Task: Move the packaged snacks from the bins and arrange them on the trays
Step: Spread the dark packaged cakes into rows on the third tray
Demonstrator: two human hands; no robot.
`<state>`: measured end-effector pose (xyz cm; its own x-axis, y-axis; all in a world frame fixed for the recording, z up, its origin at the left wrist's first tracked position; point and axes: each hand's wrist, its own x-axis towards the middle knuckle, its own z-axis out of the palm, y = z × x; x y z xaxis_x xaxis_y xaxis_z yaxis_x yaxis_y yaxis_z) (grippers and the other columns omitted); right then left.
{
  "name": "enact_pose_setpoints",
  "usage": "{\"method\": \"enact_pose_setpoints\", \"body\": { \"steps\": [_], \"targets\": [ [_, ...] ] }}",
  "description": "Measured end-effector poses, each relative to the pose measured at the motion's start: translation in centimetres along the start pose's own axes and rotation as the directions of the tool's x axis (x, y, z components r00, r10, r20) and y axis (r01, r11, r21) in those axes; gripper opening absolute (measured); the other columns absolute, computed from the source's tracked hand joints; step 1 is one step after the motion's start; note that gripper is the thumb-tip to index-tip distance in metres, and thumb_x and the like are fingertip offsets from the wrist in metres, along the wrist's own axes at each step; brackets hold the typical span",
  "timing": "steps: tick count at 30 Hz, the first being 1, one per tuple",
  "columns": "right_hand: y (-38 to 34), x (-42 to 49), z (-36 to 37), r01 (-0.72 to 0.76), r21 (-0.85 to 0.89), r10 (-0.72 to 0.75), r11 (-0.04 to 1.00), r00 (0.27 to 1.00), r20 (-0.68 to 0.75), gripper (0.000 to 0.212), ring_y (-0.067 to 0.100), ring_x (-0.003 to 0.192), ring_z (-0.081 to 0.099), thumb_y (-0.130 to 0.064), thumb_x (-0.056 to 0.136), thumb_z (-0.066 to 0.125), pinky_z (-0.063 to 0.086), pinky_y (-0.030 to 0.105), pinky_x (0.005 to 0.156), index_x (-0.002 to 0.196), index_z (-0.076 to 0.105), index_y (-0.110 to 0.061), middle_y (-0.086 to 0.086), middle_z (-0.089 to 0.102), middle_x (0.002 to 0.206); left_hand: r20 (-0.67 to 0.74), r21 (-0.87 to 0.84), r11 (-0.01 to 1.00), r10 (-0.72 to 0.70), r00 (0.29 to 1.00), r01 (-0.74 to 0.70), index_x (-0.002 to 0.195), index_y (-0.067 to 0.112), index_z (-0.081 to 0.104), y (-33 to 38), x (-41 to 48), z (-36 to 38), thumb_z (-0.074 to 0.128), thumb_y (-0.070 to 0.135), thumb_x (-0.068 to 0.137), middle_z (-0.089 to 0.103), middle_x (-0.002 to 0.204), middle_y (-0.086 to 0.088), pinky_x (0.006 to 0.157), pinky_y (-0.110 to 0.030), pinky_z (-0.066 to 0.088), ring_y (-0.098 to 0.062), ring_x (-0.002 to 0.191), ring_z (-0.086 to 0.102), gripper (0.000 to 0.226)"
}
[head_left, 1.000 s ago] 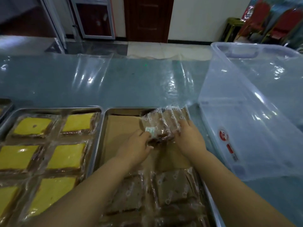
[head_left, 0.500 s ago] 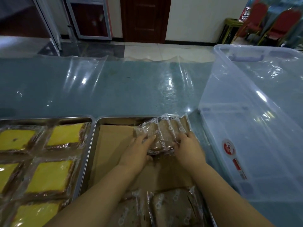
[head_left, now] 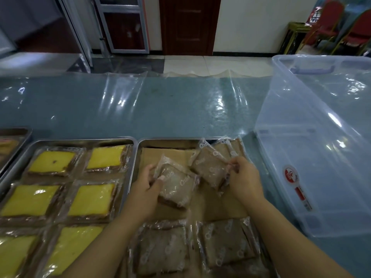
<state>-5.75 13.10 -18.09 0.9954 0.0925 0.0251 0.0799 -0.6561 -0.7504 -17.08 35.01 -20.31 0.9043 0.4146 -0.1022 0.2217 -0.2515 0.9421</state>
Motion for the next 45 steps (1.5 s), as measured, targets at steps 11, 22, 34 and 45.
{"method": "enact_pose_setpoints", "body": {
  "steps": [11,22,34,45],
  "targets": [
    [-5.3,2.6,2.9,0.129,0.043,-0.13,0.991,0.991,0.025,0.022,0.008,0.076,0.053,-0.011,0.096,0.045,0.04,0.019,0.059,0.105,0.063,-0.022,-0.009,0.057,0.086,0.224,0.741,0.573,0.282,0.933,-0.351,0.126,0.017,0.057,-1.7,-1.6,-1.7,0.062,0.022,0.085,0.048,0.133,0.0,0.102,-0.028,0.03,-0.021,0.125,0.036,0.042],
    [-7.5,6.9,9.3,0.08,-0.045,-0.053,0.996,0.901,0.43,0.043,0.027,0.106,0.058,-0.002,0.094,0.045,0.05,0.032,0.087,0.136,0.048,-0.013,0.011,0.058,0.125,0.293,0.758,0.52,0.268,0.918,-0.394,0.105,0.025,0.063,-2.2,-1.6,-2.9,0.044,0.04,0.093,0.053,0.11,0.008,0.087,-0.024,0.038,-0.012,0.103,0.044,0.027],
    [-2.3,2.6,3.7,0.291,-0.196,-0.265,0.936,0.952,0.151,0.028,0.02,0.113,0.047,-0.012,0.088,0.059,0.04,0.028,0.092,0.115,0.061,-0.018,0.0,0.055,0.119,0.281,0.685,0.587,0.334,0.9,-0.431,0.107,0.021,0.064,0.5,1.8,0.8,0.053,0.032,0.091,0.058,0.108,0.005,0.086,-0.033,0.042,-0.017,0.099,0.05,0.022],
    [3.4,2.9,-2.4,-0.082,-0.361,0.075,0.929,0.997,-0.031,0.036,0.033,0.109,0.047,-0.022,0.09,0.056,0.039,0.037,0.085,0.123,0.051,-0.007,0.016,0.051,0.121,0.379,0.579,0.71,0.201,0.903,-0.401,0.146,0.017,0.024,3.6,8.3,9.5,0.043,0.031,0.097,0.029,0.149,-0.003,0.11,-0.034,0.023,-0.021,0.135,0.025,0.054]
  ]
}}
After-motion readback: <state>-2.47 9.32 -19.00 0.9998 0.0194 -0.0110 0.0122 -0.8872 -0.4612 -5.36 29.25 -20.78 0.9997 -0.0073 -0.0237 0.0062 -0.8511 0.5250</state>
